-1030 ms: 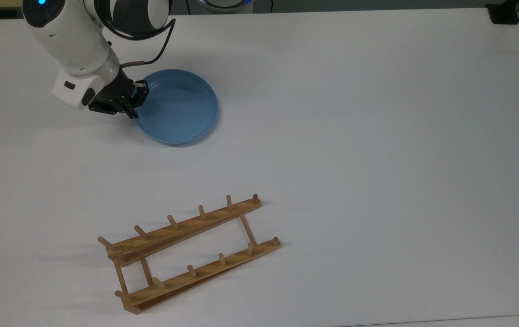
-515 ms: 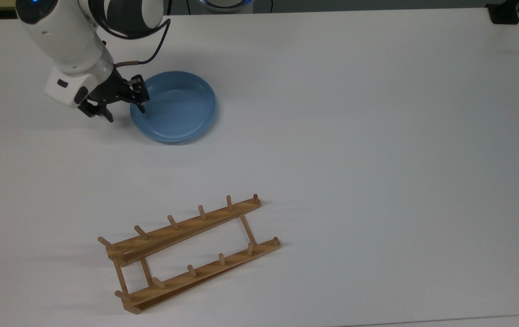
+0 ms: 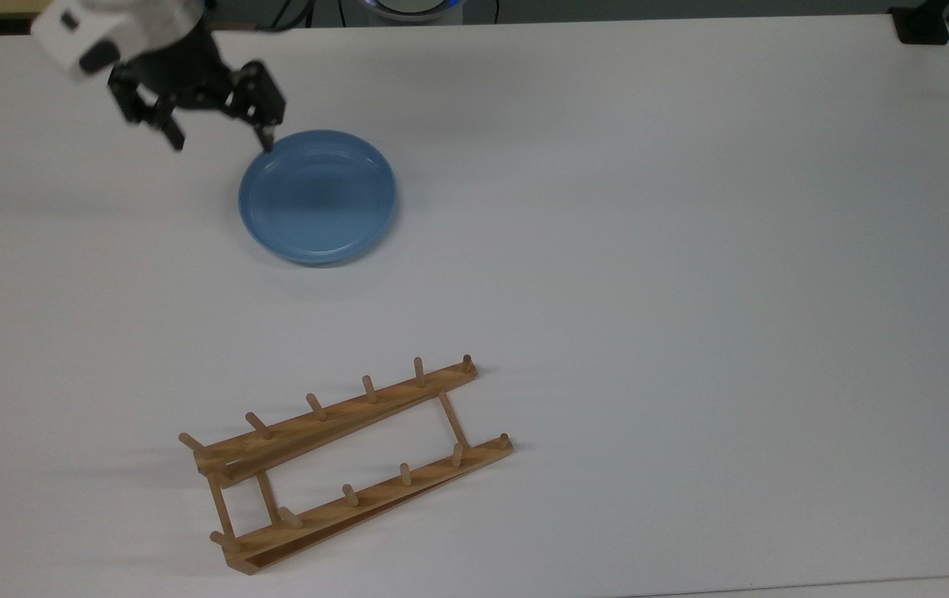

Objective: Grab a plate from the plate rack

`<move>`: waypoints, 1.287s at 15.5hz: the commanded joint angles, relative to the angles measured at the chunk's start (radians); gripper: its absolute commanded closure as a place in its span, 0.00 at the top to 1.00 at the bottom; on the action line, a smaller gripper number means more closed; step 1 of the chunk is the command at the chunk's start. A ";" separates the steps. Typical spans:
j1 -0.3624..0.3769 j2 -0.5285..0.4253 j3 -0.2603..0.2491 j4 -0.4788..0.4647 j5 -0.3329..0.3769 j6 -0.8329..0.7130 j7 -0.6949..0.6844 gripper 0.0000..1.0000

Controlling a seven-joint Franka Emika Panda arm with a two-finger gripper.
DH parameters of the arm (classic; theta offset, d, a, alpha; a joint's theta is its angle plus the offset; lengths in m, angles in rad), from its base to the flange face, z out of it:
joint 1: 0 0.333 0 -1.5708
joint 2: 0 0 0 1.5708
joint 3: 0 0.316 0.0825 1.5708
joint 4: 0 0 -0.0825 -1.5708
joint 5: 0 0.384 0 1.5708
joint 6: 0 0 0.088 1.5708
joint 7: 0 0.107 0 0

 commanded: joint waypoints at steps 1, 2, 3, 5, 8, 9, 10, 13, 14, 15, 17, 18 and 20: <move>0.061 -0.087 -0.005 0.016 0.001 -0.096 0.196 1.00; 0.072 -0.100 -0.005 0.028 0.004 -0.142 0.198 1.00; 0.084 -0.110 -0.007 0.054 0.009 -0.196 0.202 1.00; 0.112 -0.121 -0.017 0.097 0.010 -0.288 0.224 1.00; 0.130 -0.134 -0.016 0.108 0.009 -0.305 0.250 1.00; 0.144 -0.132 -0.016 0.105 0.001 -0.296 0.244 1.00; 0.161 -0.129 -0.016 0.105 -0.009 -0.274 0.242 1.00; 0.176 -0.123 -0.018 0.102 -0.028 -0.167 0.247 1.00; 0.178 -0.118 -0.018 0.103 -0.040 -0.164 0.247 1.00; 0.181 -0.120 -0.018 0.103 -0.057 -0.149 0.250 1.00; 0.179 -0.121 -0.018 0.103 -0.063 -0.124 0.245 1.00; 0.179 -0.120 -0.018 0.105 -0.063 -0.110 0.244 1.00; 0.178 -0.121 -0.018 0.103 -0.063 -0.104 0.244 1.00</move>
